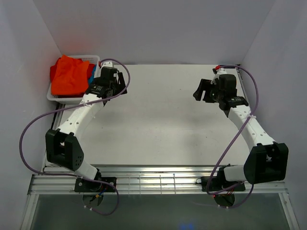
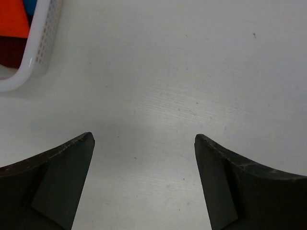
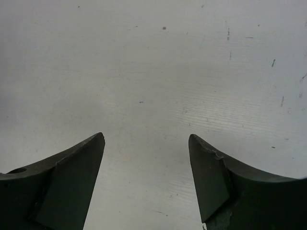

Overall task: Fold and stack the t-shirts
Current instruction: Grab the tshirt from the pile

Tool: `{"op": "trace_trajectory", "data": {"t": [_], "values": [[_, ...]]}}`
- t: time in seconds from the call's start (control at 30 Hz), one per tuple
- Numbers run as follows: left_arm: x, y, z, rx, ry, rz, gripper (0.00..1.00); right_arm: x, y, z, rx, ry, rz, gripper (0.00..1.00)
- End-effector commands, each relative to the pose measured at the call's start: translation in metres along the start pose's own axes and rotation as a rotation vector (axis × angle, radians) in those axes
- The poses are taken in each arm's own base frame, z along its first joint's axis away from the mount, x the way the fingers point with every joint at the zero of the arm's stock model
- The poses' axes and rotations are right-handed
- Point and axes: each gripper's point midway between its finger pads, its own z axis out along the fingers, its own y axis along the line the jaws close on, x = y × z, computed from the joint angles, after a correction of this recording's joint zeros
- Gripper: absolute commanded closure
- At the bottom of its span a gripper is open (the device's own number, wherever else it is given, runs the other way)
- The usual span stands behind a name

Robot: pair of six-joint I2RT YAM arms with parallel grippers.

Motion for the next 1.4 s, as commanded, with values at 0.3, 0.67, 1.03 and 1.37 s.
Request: {"op": "trace_trajectory", "data": {"t": [0.3, 0.67, 1.03, 1.37], "values": [[-0.059, 0.150, 0.116, -0.521, -0.122, -0.097, 0.21, -0.017, 0.007, 0.032, -0.072, -0.052, -0.034, 0.26], [-0.061, 0.171, 0.180, -0.561, -0.138, -0.051, 0.25, -0.021, 0.008, 0.051, -0.096, -0.028, -0.061, 0.28], [-0.099, 0.156, 0.130, -0.377, -0.250, -0.190, 0.25, -0.017, 0.010, 0.064, -0.121, 0.006, -0.050, 0.29], [-0.105, 0.187, 0.132, -0.409, -0.225, -0.223, 0.23, -0.010, 0.013, 0.067, -0.148, 0.028, -0.040, 0.29]]}}
